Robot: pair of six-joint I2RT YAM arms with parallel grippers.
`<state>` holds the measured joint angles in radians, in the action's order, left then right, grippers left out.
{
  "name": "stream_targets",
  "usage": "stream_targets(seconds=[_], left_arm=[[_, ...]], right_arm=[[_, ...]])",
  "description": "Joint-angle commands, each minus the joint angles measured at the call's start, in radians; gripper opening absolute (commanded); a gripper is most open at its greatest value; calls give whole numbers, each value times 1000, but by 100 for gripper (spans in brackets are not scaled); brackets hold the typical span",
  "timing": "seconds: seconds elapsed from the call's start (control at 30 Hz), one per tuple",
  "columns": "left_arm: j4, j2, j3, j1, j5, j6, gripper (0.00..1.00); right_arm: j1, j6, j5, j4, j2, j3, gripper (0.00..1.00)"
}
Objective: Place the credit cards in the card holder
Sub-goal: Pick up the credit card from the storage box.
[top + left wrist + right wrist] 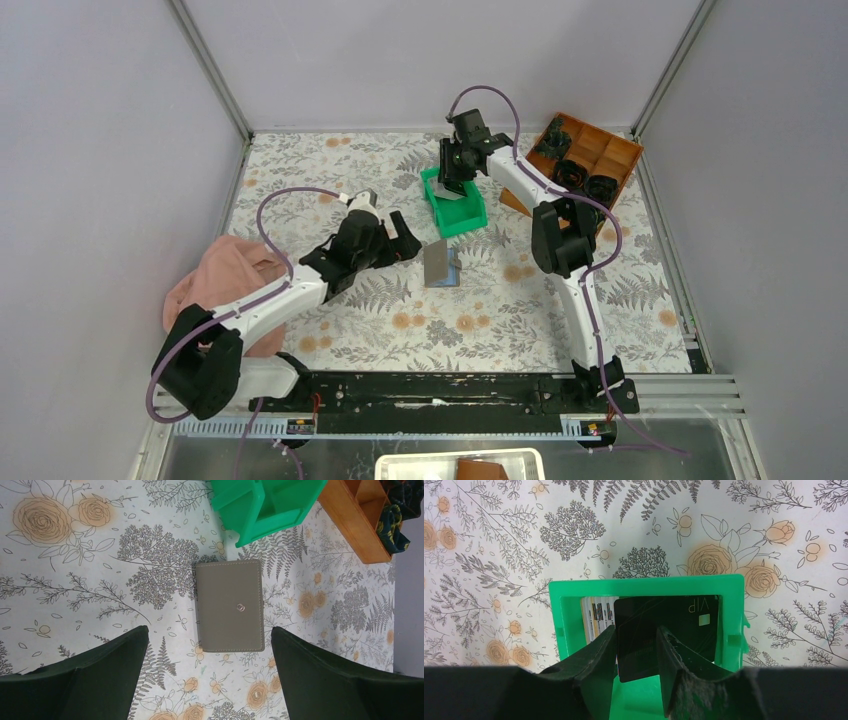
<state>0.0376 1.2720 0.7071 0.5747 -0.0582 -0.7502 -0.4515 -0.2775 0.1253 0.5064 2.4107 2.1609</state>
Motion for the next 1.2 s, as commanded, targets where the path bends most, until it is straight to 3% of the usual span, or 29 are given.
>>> stream_targets(seconds=[0.0, 0.6, 1.17], left_arm=[[-52, 18, 18, -9, 23, 6, 100], [-60, 41, 37, -11, 35, 6, 100], [-84, 45, 28, -15, 41, -10, 100]], right_arm=[[-15, -12, 43, 29, -73, 51, 41], [-7, 4, 20, 64, -83, 88, 34], [3, 144, -199, 151, -107, 92, 31]])
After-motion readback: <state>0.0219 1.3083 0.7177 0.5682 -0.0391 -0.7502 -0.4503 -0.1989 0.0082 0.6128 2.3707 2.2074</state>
